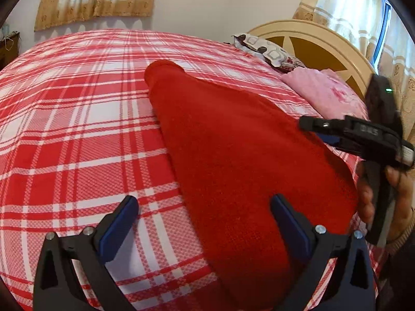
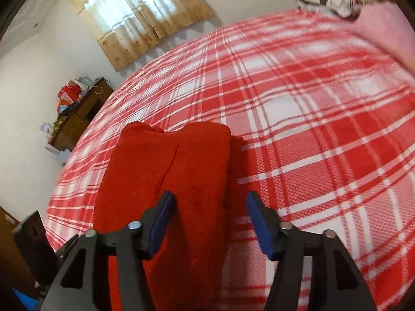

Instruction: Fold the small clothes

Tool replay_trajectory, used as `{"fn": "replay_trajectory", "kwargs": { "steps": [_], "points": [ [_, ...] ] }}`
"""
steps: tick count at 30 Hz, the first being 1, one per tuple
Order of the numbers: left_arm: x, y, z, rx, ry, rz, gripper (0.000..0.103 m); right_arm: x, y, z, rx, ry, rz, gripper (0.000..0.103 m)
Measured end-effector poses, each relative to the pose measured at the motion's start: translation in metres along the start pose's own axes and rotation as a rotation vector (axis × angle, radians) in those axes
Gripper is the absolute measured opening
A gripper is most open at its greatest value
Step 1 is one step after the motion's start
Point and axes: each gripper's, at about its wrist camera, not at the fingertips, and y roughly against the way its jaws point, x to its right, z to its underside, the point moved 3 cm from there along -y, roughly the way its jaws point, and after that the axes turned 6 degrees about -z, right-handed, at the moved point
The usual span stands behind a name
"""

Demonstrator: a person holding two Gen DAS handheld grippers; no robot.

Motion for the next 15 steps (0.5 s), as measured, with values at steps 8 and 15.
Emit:
{"fn": "replay_trajectory", "kwargs": {
  "steps": [8,15],
  "points": [
    [0.002,-0.002,0.0,-0.008,-0.009,-0.004,0.103,0.015,-0.022,-0.006,-0.025,-0.041,-0.098,0.064],
    [0.004,-0.003,0.0,-0.008,-0.021,-0.015,0.103,0.017,-0.035,-0.01,-0.027,-0.061,-0.148,0.06]
  ]
}}
